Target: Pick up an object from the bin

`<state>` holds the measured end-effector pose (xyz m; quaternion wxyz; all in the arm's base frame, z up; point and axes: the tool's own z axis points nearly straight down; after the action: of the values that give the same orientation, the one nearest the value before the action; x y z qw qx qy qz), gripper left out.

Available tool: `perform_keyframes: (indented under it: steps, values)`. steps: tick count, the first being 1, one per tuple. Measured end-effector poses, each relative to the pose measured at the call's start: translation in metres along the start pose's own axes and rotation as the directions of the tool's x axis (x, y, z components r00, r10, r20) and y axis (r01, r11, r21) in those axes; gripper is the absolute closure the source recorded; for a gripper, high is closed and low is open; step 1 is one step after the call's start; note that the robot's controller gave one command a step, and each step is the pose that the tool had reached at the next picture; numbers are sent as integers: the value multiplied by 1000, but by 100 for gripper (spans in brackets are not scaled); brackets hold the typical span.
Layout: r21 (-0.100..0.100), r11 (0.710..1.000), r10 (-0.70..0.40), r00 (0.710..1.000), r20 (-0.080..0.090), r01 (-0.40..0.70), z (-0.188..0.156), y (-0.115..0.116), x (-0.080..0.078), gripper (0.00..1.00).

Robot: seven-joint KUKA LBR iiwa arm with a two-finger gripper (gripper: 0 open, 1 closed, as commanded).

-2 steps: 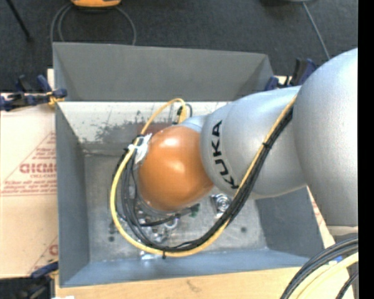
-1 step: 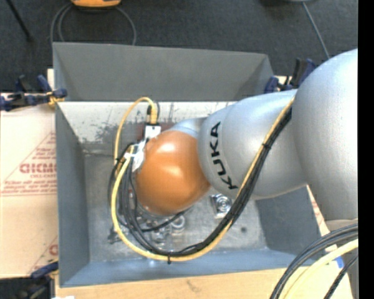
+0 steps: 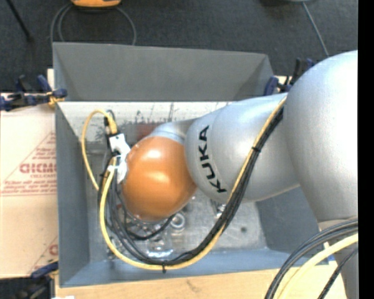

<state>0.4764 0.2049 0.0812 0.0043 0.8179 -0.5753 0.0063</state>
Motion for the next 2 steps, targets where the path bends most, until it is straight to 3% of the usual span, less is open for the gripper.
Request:
perform_keyframes:
  steps: [1, 2]
  values:
    - [0, 1000, 7, 1000, -13, -7, -1, -2, 7, 100]
    - [3, 1000, 13, 1000, 17, -13, -23, -3, 9, 100]
